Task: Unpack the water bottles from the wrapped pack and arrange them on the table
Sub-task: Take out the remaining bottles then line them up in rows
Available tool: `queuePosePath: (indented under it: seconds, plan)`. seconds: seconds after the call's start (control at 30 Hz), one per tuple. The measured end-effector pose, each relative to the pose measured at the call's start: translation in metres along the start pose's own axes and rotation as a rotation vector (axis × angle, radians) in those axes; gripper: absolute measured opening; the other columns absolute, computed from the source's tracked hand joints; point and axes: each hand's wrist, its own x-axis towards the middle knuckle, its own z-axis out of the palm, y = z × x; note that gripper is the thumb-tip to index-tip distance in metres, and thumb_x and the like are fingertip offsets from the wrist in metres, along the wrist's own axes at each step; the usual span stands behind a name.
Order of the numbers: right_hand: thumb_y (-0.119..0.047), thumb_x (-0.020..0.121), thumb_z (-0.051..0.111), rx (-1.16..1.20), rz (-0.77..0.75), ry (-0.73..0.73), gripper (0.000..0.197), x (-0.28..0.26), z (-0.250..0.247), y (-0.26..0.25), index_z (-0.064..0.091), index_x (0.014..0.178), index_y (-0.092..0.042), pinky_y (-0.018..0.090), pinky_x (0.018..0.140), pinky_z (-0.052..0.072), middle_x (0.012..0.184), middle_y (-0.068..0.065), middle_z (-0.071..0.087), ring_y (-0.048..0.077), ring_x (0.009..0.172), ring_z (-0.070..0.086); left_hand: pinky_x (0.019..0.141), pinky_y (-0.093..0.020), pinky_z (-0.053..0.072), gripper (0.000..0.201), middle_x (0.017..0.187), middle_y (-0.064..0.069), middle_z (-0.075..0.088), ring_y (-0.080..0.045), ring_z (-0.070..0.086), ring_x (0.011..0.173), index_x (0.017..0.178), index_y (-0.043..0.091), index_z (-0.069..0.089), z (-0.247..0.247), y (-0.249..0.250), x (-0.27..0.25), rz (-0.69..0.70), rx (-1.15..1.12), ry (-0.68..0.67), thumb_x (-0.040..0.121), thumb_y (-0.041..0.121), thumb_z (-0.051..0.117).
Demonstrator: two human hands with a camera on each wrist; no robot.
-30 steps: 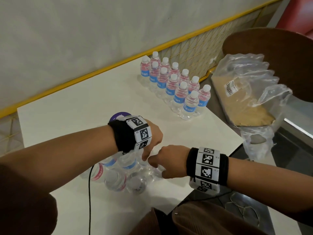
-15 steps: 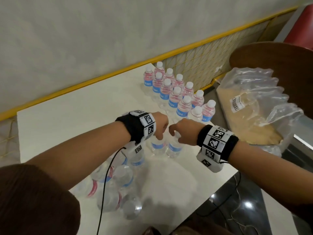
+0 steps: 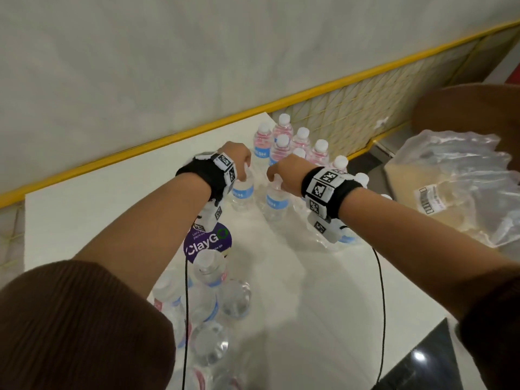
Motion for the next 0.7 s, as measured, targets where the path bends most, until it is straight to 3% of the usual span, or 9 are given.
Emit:
queuePosePath:
  seconds: [0.23,0.47,0.6,0.7]
  plan:
    - [-0.005,0.091,0.051,-0.034,-0.007,0.050,0.038,0.047,-0.014,0.003,0.054,0.127,-0.017,0.028,0.077,0.038,0.121,0.016,0.055,0.033,0.109,0.056,0.089,-0.034,0.046,0.036,0.117,-0.011,0.064,-0.031,0.059,0.108,0.115,0.014,0.065,-0.001,-0.024,0.034,-0.027,-0.099,0.131,0.080,0.015,0.071]
    - [-0.011,0.093,0.051,0.001,-0.011,0.072,0.036,0.076,-0.024,0.004,0.054,0.128,-0.013,0.031,0.091,0.042,0.125,0.015,0.056,0.031,0.116,0.053,0.096,-0.037,0.047,0.050,0.124,-0.010,0.061,-0.030,0.056,0.115,0.128,0.018,0.056,0.005,-0.036,0.055,-0.111,-0.276,0.204,0.081,0.024,0.070]
    - [-0.012,0.094,0.045,-0.033,-0.016,0.093,0.029,0.085,-0.027,0.002,0.056,0.120,-0.005,0.028,0.076,0.034,0.119,0.017,0.059,0.031,0.110,0.055,0.092,-0.040,0.050,0.034,0.112,-0.017,0.065,-0.036,0.060,0.107,0.115,0.008,0.063,0.004,-0.036,0.061,-0.145,-0.364,0.202,0.082,0.017,0.066]
    - [-0.013,0.094,0.045,-0.026,-0.016,0.088,0.030,0.090,-0.026,0.002,0.057,0.120,-0.005,0.028,0.075,0.032,0.118,0.018,0.058,0.032,0.109,0.056,0.090,-0.039,0.051,0.030,0.110,-0.016,0.066,-0.037,0.060,0.105,0.112,0.009,0.065,0.004,-0.037,0.063,-0.132,-0.394,0.220,0.083,0.015,0.064]
